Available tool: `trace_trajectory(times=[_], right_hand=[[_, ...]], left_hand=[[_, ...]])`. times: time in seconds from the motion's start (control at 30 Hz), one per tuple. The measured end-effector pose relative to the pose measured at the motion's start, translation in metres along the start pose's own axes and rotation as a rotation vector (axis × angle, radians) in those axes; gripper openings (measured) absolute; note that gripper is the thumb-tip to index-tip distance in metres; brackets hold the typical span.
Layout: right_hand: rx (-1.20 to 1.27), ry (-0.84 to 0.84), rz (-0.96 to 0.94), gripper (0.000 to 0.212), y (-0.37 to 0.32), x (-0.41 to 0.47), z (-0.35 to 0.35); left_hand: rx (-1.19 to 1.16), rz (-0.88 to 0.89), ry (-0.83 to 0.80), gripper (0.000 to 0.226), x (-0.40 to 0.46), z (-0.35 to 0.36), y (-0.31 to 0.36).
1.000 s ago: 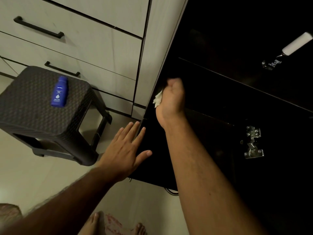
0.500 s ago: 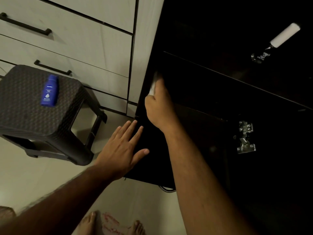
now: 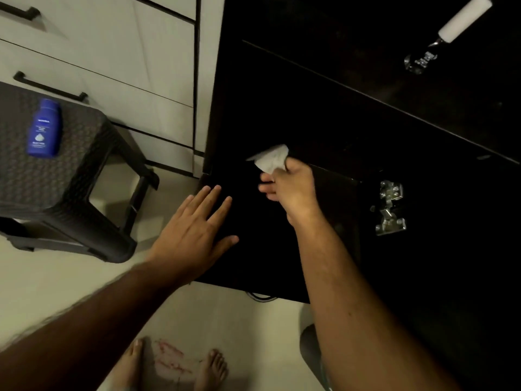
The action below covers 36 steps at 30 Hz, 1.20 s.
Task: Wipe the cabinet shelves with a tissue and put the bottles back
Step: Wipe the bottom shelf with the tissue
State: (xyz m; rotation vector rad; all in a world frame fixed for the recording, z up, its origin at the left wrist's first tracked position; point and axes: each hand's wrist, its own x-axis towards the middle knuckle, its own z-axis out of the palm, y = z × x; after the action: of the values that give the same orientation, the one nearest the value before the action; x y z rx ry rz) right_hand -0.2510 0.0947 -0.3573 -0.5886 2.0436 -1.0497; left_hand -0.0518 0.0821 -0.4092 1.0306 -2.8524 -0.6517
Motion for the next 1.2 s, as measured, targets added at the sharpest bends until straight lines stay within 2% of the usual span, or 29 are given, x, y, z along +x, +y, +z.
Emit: trace_trajectory(times=[0.13,0.27,0.4,0.47,0.57,0.67,0.77,0.87,0.93,1.2], right_hand=[[-0.614,0.331,-0.028,0.009,0.031,-0.014,-0.054],[-0.789,0.485,-0.036,0.018,0.049,-0.019,-0.09],[-0.872,0.427,-0.04,0.012,0.05,-0.009,-0.087],[-0.93,0.419,-0.072,0.021,0.049,-0.003,-0.078],[-0.979,0.495,-0.037,0.038,0.046,0.004,-0.073],[-0.859,0.581,-0.081,0.036,0.046,0.008,-0.079],[-0.828,0.45,-0.166,0.022,0.049,0.011,-0.075],[-0.906,0.274,-0.24,0.031,0.059,0.019,-0.064],[-0.953,0.288,-0.263,0.037,0.062,0.031,-0.064],[-1.014,0.411,-0.013,0.041,0.061,0.069,-0.098]], left_hand=[[-0.055,0.05,0.053,0.076,0.004,0.003,0.011],[-0.044,0.073,0.044,0.076,0.013,0.009,0.022],[-0.05,0.107,0.027,0.075,0.029,0.017,0.035],[-0.072,0.116,0.023,0.075,0.036,0.021,0.041],[-0.091,0.125,0.018,0.076,0.044,0.025,0.045],[-0.1,0.123,0.017,0.076,0.049,0.025,0.046],[-0.115,0.12,0.02,0.075,0.052,0.025,0.044],[-0.136,0.126,0.022,0.074,0.054,0.025,0.044],[-0.156,0.129,0.028,0.074,0.056,0.025,0.045],[-0.144,0.136,0.023,0.072,0.064,0.028,0.046]])
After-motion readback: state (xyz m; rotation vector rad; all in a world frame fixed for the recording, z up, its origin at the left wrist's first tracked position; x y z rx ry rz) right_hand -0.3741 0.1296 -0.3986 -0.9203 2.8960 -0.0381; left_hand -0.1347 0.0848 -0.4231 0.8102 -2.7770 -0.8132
